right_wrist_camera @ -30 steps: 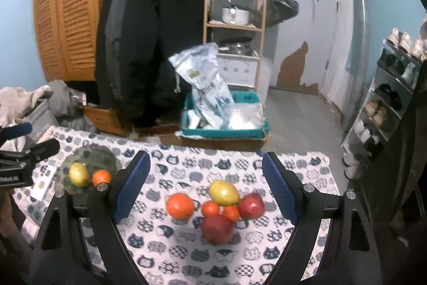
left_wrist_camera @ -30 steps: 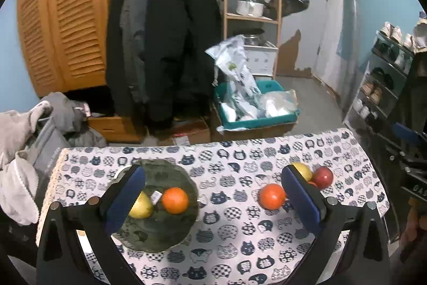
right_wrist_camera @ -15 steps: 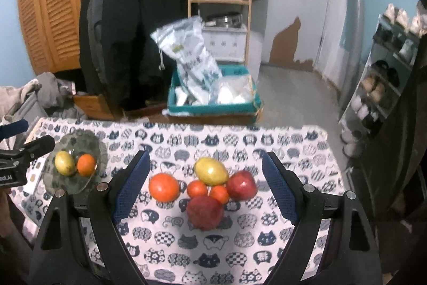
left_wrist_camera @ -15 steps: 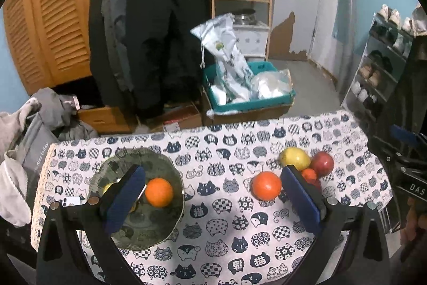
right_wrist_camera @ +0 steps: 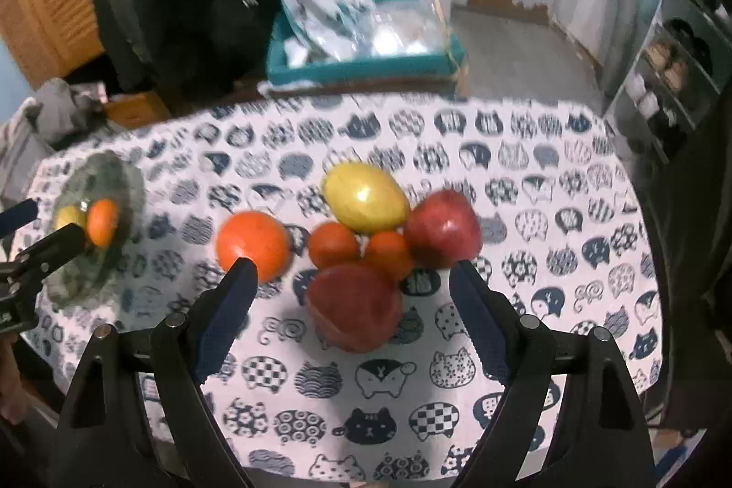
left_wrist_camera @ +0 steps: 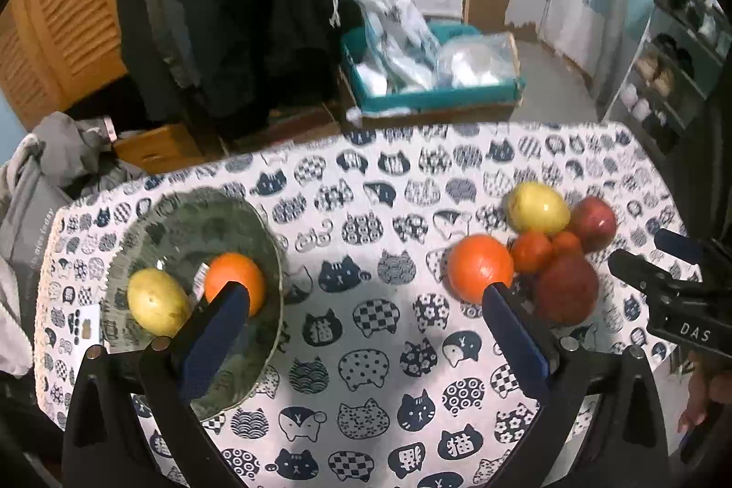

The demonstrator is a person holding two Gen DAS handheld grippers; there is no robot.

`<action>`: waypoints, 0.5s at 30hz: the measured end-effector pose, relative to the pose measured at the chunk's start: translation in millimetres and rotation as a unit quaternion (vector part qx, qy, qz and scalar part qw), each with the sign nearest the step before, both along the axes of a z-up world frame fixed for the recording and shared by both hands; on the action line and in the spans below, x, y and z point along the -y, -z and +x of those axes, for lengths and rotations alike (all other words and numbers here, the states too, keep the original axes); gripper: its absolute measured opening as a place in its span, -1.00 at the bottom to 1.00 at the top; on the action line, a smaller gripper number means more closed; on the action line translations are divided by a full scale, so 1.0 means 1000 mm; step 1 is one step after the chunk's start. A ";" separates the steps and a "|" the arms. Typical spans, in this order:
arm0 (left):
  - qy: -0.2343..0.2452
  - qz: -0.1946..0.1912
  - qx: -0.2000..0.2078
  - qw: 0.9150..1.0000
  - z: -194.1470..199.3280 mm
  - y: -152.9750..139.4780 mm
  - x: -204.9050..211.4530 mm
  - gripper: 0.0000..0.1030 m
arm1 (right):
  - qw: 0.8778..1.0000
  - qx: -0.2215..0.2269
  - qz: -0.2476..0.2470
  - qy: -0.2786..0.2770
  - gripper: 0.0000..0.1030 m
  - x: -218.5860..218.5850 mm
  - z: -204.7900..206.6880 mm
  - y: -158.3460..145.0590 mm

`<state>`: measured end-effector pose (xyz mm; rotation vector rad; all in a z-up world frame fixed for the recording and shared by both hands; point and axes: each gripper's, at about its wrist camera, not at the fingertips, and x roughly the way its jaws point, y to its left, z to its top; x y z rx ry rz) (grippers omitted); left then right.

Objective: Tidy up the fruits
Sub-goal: 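Move both tools toward the remaining fruit pile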

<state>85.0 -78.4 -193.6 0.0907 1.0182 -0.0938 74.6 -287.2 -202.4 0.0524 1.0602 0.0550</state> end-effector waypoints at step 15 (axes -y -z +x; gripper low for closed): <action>-0.006 -0.016 -0.075 0.997 0.019 0.059 0.005 0.99 | 0.996 -0.089 -0.009 0.002 0.64 -0.006 0.017 0.080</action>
